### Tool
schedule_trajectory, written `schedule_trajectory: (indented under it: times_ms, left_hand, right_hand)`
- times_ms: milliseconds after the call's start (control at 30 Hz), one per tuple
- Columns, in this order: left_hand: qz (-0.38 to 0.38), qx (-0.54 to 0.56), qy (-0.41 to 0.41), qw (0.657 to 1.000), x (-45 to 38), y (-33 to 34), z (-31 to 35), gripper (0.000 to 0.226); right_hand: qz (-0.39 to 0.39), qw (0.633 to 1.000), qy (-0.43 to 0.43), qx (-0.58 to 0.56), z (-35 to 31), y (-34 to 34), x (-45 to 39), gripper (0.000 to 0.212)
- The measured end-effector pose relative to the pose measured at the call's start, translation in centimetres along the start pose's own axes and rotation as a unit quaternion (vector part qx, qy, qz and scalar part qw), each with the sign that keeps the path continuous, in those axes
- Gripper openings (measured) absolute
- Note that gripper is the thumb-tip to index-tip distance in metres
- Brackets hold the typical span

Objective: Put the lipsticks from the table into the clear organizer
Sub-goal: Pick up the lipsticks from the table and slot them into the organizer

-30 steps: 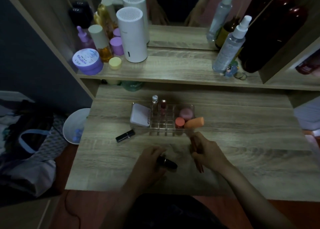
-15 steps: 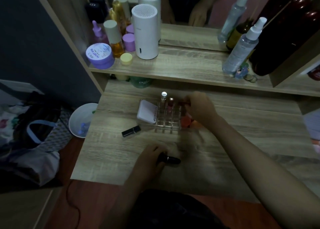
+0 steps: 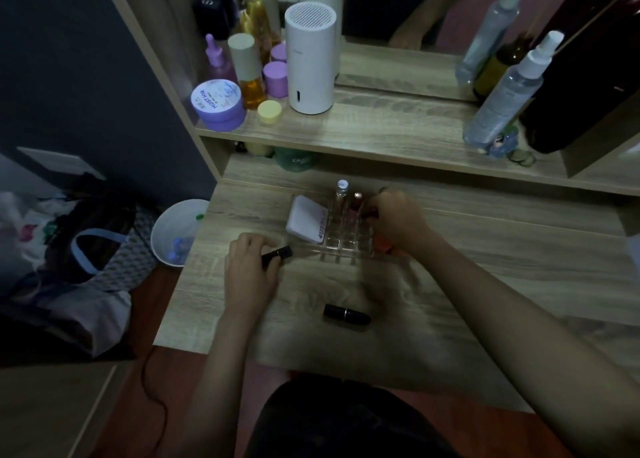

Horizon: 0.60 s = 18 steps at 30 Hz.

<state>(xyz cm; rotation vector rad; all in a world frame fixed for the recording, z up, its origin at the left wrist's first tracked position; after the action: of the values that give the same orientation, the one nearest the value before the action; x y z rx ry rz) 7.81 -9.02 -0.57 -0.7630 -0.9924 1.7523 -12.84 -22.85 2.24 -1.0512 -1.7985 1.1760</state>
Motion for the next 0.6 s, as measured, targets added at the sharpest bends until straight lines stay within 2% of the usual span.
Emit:
schedule_trajectory:
  times_ms: [100,200,267,300,333,367,467,500,600]
  left_hand:
    - [-0.05,0.003,-0.024,0.998,-0.5,0.9,-0.9,0.038]
    - [-0.064,-0.003,-0.025,0.998,-0.4,1.4,-1.7,0.037]
    - [-0.069,-0.006,-0.022,0.997,-0.1,1.6,-2.0,0.028]
    - [-0.067,-0.002,-0.02,0.998,0.0,1.6,-2.0,0.023]
    - [-0.06,0.004,-0.016,0.998,0.2,1.4,-2.0,0.02]
    - [-0.051,0.014,-0.008,0.999,0.3,1.2,-1.7,0.018]
    - [-0.028,0.069,0.039,0.996,0.9,0.4,-0.3,0.02]
    - [-0.025,0.09,0.053,0.994,1.0,0.2,0.4,0.022]
    - [0.004,0.126,0.081,0.989,0.8,-0.4,2.5,0.023]
  right_hand:
    - [0.028,0.999,-0.008,-0.032,0.1,-0.8,1.2,0.032]
    - [0.159,0.984,-0.026,-0.078,0.2,-2.6,4.3,0.048]
    - [0.252,0.958,-0.062,-0.125,-0.6,-3.2,7.5,0.039]
    - [0.263,0.949,-0.086,-0.149,-1.2,-2.8,8.9,0.032]
    - [0.234,0.951,-0.105,-0.169,-1.8,-1.7,10.2,0.027]
    - [0.167,0.964,-0.113,-0.176,-2.4,0.2,11.2,0.027]
    - [-0.064,0.988,-0.066,-0.122,-2.4,6.6,13.2,0.047]
    - [-0.095,0.989,-0.057,-0.102,-2.5,7.4,13.7,0.052]
    - [-0.037,0.991,-0.107,-0.071,-3.0,7.4,14.0,0.045]
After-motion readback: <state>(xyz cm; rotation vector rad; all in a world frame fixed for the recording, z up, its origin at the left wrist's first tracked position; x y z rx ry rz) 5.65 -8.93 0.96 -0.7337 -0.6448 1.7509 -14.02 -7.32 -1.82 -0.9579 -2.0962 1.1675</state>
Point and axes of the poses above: each hand's wrist, its own x-axis away from the middle knuckle, its own y-axis out of the palm, z = x × y, the point moved 6 cm from there along -x, towards the middle knuckle, and after that the axes turned 6 degrees about -x, right-handed, at the moved point
